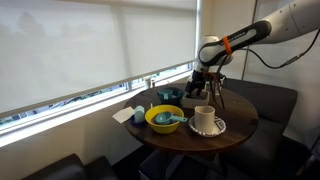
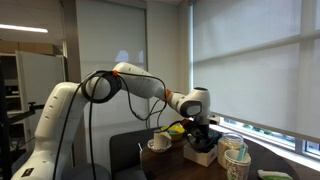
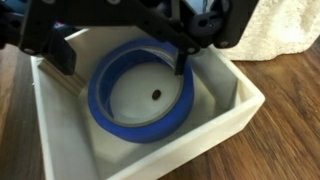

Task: Take the blue tape out of the box and put it on the table

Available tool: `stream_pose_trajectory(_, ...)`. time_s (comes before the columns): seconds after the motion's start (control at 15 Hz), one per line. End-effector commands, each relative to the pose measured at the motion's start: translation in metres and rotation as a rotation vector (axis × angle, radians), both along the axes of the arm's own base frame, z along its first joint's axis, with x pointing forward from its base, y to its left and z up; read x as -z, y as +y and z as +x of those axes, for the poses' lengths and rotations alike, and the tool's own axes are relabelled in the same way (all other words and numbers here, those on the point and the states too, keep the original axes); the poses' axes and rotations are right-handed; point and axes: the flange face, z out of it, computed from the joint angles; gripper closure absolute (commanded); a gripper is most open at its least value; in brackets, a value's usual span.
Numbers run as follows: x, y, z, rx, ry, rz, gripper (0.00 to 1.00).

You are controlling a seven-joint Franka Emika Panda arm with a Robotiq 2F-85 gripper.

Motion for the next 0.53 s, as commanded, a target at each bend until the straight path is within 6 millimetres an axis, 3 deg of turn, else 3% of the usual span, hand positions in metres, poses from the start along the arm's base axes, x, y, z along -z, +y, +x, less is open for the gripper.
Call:
stream_pose_trajectory(0.0, -0.0025, 0.0035, 0.0077, -0.032, 0.031, 0.005, 0.04)
stream_pose_trajectory(0.47, -0.0060, 0.0021, 0.0007, -0.068, 0.073, 0.005, 0.13)
